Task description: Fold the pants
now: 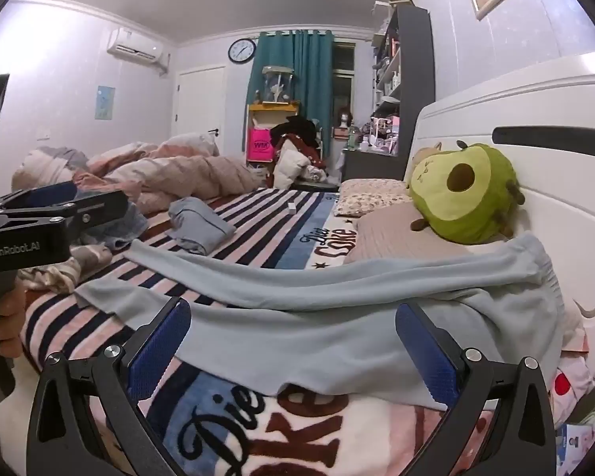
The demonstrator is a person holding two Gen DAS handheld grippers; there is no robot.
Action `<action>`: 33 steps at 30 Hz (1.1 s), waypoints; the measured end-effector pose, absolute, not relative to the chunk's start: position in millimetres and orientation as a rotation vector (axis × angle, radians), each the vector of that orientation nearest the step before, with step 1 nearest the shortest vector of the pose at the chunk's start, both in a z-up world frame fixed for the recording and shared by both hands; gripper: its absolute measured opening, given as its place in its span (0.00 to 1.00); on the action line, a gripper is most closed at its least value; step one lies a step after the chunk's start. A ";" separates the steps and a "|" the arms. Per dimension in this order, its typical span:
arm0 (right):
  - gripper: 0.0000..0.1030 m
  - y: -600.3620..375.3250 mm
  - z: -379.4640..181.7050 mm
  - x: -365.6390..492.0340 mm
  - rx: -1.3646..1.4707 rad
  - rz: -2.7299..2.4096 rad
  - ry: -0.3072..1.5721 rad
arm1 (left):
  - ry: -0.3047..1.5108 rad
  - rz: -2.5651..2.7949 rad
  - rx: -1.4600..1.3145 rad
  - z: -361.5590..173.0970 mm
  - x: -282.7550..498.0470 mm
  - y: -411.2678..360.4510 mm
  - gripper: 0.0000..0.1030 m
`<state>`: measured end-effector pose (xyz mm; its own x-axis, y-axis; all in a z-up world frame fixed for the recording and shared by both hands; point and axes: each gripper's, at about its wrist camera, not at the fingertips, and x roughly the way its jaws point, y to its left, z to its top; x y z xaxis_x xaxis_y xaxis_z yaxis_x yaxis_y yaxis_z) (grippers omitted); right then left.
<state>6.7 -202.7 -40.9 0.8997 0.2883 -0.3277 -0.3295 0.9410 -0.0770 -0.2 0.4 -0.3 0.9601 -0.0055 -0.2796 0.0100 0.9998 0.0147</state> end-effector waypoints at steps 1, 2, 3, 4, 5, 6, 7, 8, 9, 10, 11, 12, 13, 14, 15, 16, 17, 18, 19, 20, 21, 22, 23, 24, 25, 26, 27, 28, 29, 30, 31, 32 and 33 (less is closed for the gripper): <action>0.99 -202.8 -41.1 6.5 -0.134 0.318 0.321 | 0.281 -0.007 0.021 -0.4 -0.4 -0.1 0.99; 0.99 -202.8 -41.1 6.1 -0.136 0.318 0.324 | 0.286 -0.009 0.006 -0.2 0.1 0.9 0.99; 0.99 -202.8 -41.2 5.2 -0.138 0.318 0.327 | 0.288 -0.008 0.008 -0.2 0.2 0.9 0.99; 0.99 -202.6 -41.1 3.7 -0.141 0.316 0.329 | 0.283 -0.011 0.008 -0.2 -0.7 1.1 0.99; 0.99 -205.7 -38.9 8.1 -0.117 0.317 0.324 | 0.283 -0.013 0.011 -0.2 -1.5 1.5 0.99; 0.99 -207.2 -38.6 9.2 -0.116 0.316 0.322 | 0.282 -0.013 0.013 -0.3 -2.7 2.1 0.99; 0.99 -208.3 -38.4 10.8 -0.115 0.315 0.322 | 0.281 -0.012 0.016 -0.4 -3.9 2.9 0.99; 0.99 -209.8 -38.9 9.6 -0.112 0.311 0.321 | 0.286 -0.012 0.019 -0.6 -3.8 2.2 0.99; 0.99 -206.1 -39.9 9.1 -0.111 0.310 0.321 | 0.285 -0.012 0.021 -0.6 -5.2 3.1 0.99; 0.99 -207.7 -38.6 9.1 -0.108 0.309 0.318 | 0.283 -0.012 0.021 0.9 -5.7 2.8 0.99; 1.00 -211.6 -37.2 8.6 -0.103 0.309 0.315 | 0.282 -0.013 0.022 0.9 -7.0 2.7 0.99; 0.99 -213.2 -38.6 0.9 -0.104 0.301 0.304 | 0.281 -0.015 0.023 1.8 -8.3 1.6 0.99; 0.99 -212.8 -37.9 -0.4 -0.102 0.299 0.301 | 0.279 -0.016 0.023 2.3 -10.3 3.2 0.99; 0.99 -213.1 -37.8 -0.7 -0.101 0.297 0.302 | 0.280 -0.016 0.024 -0.9 -5.6 -0.3 0.99; 1.00 -213.2 -37.6 -0.9 -0.099 0.295 0.302 | 0.280 -0.013 0.026 -0.7 -6.6 1.0 0.99; 0.99 -213.9 -38.0 -0.7 -0.097 0.296 0.303 | 0.278 -0.010 0.027 -0.6 -7.5 1.5 0.99; 0.99 -214.2 -38.2 -0.5 -0.094 0.298 0.303 | 0.280 -0.011 0.029 -3.1 -9.2 -0.2 0.99; 0.99 -213.0 -37.8 -0.8 -0.095 0.295 0.303 | 0.282 -0.010 0.029 -3.5 -10.0 0.5 0.99; 1.00 -212.8 -37.6 -1.0 -0.096 0.293 0.303 | 0.285 -0.008 0.028 -3.9 -10.6 1.6 0.99; 1.00 -212.7 -37.4 -1.0 -0.096 0.292 0.303 | 0.287 -0.008 0.029 -4.3 -10.9 1.7 0.99; 0.99 -213.2 -37.0 -1.0 -0.095 0.293 0.303 | 0.289 -0.007 0.029 -4.7 -11.7 2.6 0.99; 1.00 -213.3 -36.9 -1.2 -0.096 0.292 0.302 | 0.289 -0.008 0.029 -5.2 -12.4 2.4 0.99; 1.00 -214.5 -37.0 -0.4 -0.094 0.294 0.302 | 0.290 -0.008 0.030 -6.0 -13.4 1.5 0.99; 1.00 -214.6 -35.8 -1.2 -0.095 0.296 0.300 | 0.290 -0.008 0.029 -6.2 -14.3 1.9 0.99; 1.00 -214.5 -35.3 -1.5 -0.095 0.295 0.299 | 0.291 -0.009 0.028 -5.9 -14.7 2.4 0.99; 1.00 -214.5 -34.9 -1.6 -0.096 0.294 0.299 | 0.291 -0.010 0.027 -5.7 -15.5 1.9 0.99; 1.00 -215.2 -34.6 -1.4 -0.095 0.294 0.300 | 0.289 -0.011 0.027 -5.5 -16.3 1.9 0.99; 1.00 -215.4 -34.3 -1.5 -0.096 0.293 0.299 | 0.290 -0.008 0.028 -5.3 -15.4 0.4 0.99; 1.00 -216.3 -34.5 -1.2 -0.096 0.292 0.299 | 0.288 -0.008 0.027 -6.3 -17.0 1.3 0.99; 1.00 -216.3 -33.9 -1.5 -0.099 0.289 0.299 | 0.288 -0.008 0.028 -5.9 -16.9 1.1 0.99; 1.00 -216.3 -33.4 -2.1 -0.100 0.286 0.298 | 0.287 -0.008 0.028 -6.0 -17.5 1.4 0.99; 1.00 -216.4 -32.9 -2.5 -0.101 0.285 0.298 | 0.287 -0.009 0.026 -5.9 -17.5 1.3 0.99; 1.00 -216.9 -33.1 -2.3 -0.100 0.286 0.298 | 0.288 -0.010 0.027 -5.7 -17.3 0.8 0.99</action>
<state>-2.3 -216.9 -33.1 0.9160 0.2631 -0.3028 -0.2923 0.9547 -0.0548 -17.3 0.8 -5.7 0.9588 -0.0064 -0.2841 0.0141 0.9996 0.0250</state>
